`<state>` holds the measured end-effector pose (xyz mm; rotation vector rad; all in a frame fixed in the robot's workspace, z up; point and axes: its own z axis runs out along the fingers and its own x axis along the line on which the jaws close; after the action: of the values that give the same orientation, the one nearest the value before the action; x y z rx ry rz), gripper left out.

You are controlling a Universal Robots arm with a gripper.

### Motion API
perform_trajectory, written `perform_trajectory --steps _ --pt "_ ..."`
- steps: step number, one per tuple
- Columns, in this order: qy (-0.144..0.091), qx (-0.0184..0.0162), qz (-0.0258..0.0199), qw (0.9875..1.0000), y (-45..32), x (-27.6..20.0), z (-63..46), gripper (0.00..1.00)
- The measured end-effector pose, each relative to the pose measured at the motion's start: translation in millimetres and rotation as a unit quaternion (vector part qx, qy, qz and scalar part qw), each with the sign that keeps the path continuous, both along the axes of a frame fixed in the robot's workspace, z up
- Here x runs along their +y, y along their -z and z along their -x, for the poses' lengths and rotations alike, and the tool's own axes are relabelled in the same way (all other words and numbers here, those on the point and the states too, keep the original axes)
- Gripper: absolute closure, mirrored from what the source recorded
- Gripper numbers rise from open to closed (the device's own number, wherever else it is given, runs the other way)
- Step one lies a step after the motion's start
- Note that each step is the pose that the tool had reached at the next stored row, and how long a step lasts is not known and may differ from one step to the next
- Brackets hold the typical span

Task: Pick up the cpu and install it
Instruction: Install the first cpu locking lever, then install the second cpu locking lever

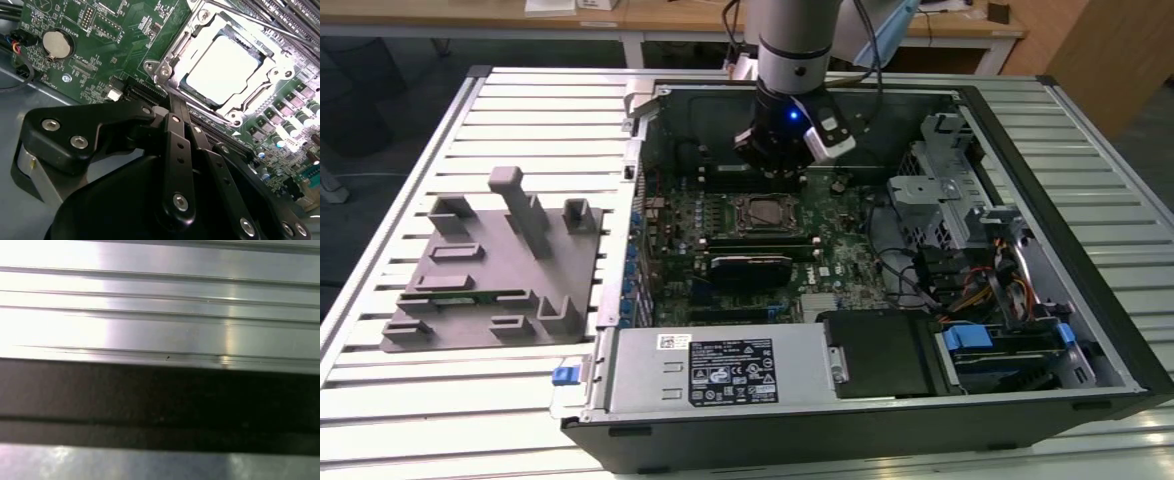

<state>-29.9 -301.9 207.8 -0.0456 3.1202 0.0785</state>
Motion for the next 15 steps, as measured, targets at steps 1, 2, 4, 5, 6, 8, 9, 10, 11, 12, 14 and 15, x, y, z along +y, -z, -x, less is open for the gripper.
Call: perform_trajectory --steps 1,2,4,5,6,8,9,10,11,12,14,15 --pt "0.0 0.0 0.0001 1.0 0.0 -0.3 0.0 0.89" --pt "0.0 0.0001 0.0001 1.0 0.0 -0.7 0.0 0.89" --pt "0.0 0.0 0.0001 1.0 0.2 -1.5 0.0 0.89" --pt "0.0 0.0 0.0001 1.0 0.3 -2.1 0.0 0.89" --pt "0.0 0.0001 0.0001 1.0 0.3 -2.8 0.0 0.89" --pt "0.0 0.0 0.0001 1.0 0.4 -4.0 0.0 0.89" --pt "0.0 0.0 0.0001 1.0 0.4 -4.4 0.0 0.89" --pt "0.0 0.0 0.0001 1.0 0.4 -4.9 0.0 0.89" --pt "0.0 0.0 0.0001 1.0 0.5 -5.2 0.0 0.89" --pt "0.0 0.0 0.0001 1.0 0.5 -5.5 0.0 0.89" --pt "0.0 0.0 0.0001 1.0 0.6 -6.2 0.0 0.89" --pt "0.0 0.0 0.0001 1.0 0.6 -6.6 0.0 0.89"
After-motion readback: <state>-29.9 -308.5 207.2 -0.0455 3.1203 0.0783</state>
